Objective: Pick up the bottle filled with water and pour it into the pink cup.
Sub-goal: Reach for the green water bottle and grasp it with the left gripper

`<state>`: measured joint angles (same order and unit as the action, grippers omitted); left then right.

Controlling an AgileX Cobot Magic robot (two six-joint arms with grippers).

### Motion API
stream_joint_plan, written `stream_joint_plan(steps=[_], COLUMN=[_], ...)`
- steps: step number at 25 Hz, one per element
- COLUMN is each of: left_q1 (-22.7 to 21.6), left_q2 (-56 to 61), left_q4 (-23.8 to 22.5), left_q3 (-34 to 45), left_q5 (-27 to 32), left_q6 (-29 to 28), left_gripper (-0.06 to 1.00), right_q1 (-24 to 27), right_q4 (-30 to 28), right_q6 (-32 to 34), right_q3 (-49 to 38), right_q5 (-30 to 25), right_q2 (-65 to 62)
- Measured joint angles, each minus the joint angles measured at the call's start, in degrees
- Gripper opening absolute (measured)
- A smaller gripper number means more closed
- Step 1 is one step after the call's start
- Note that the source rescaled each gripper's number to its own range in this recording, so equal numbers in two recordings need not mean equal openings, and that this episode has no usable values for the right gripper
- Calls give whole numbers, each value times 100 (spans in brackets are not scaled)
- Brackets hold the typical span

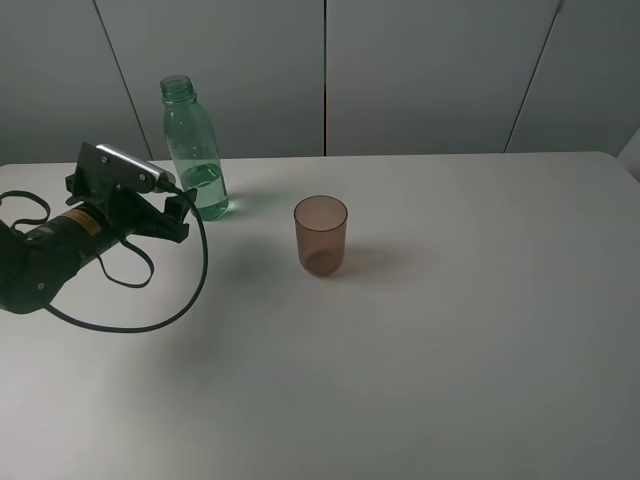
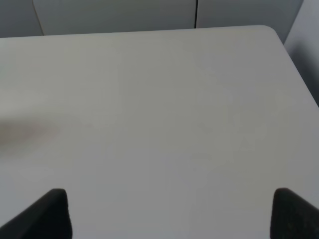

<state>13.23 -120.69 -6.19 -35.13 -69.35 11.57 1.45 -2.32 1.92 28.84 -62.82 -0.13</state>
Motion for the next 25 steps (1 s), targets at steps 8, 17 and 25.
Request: stream_joint_plan(steps=[8,17,25], left_q1=[0,0,0], left_q2=[-165,-333,-579], left_q4=[-153,-155,-166], left_q3=[-366,-588,-876], left_q5=[-4,-13,-13], left_q6=[-195,-203,-203], left_gripper=[100,100,100], right_q1=[0,0,0], right_q4=[0,0,0], right_q6=[0,0,0], right_q3=[0,0,0], right_q5=[0,0,0], right_q2=[0,0,0])
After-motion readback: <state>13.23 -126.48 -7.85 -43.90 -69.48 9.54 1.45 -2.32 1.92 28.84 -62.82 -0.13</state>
